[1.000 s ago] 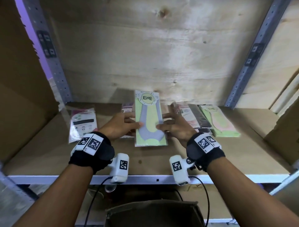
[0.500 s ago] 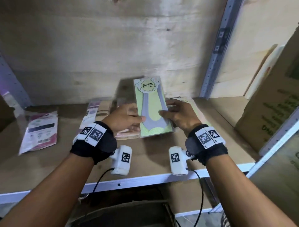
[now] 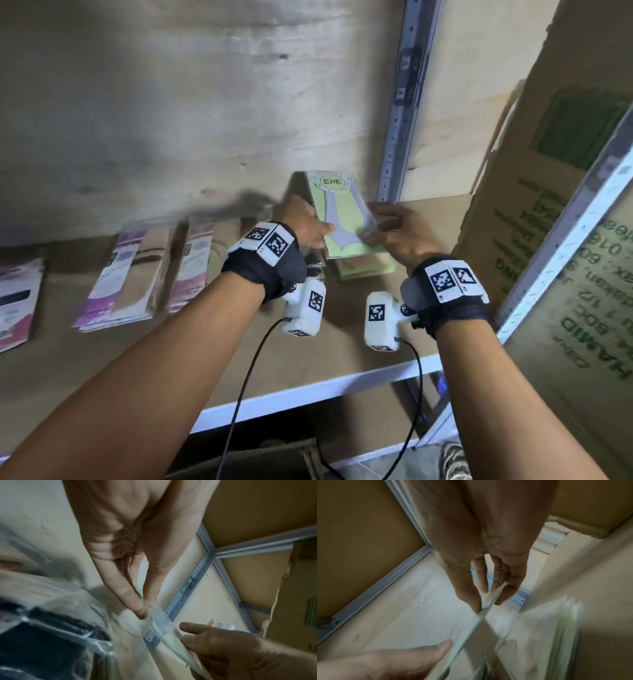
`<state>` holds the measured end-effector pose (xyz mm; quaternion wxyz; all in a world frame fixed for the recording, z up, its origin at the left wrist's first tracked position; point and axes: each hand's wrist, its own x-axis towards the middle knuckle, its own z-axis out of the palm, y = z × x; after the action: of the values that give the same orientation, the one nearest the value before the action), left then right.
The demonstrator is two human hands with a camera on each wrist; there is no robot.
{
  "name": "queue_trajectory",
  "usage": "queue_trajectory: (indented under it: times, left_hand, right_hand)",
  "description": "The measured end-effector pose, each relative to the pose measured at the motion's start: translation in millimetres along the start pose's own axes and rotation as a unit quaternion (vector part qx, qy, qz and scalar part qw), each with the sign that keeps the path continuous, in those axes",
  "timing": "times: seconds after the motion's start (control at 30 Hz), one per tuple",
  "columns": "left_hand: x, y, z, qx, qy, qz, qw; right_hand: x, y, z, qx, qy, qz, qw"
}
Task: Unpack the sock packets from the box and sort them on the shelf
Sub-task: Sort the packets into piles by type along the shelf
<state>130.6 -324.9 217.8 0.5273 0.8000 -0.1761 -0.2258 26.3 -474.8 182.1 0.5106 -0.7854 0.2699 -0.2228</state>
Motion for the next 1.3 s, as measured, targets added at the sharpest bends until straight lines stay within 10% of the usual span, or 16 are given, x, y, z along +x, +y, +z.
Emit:
queue_trajectory:
  times: [0.7,1.13,1.3]
  left_hand:
    - [41,-5,64,0.435,0.082,0.059,0.895]
    - [56,6,64,0.499,0.096,0.074,0.858]
    - [35,31,8,0.435,0.11,0.109,0.887]
  right_hand:
    - [3,19,-4,-0.058,0.007,0.113,0.992]
    - [1,11,-6,-0.078,0.002,0.099,0.992]
    - [-3,-8,1,-0.097,0.042,0.041,0.994]
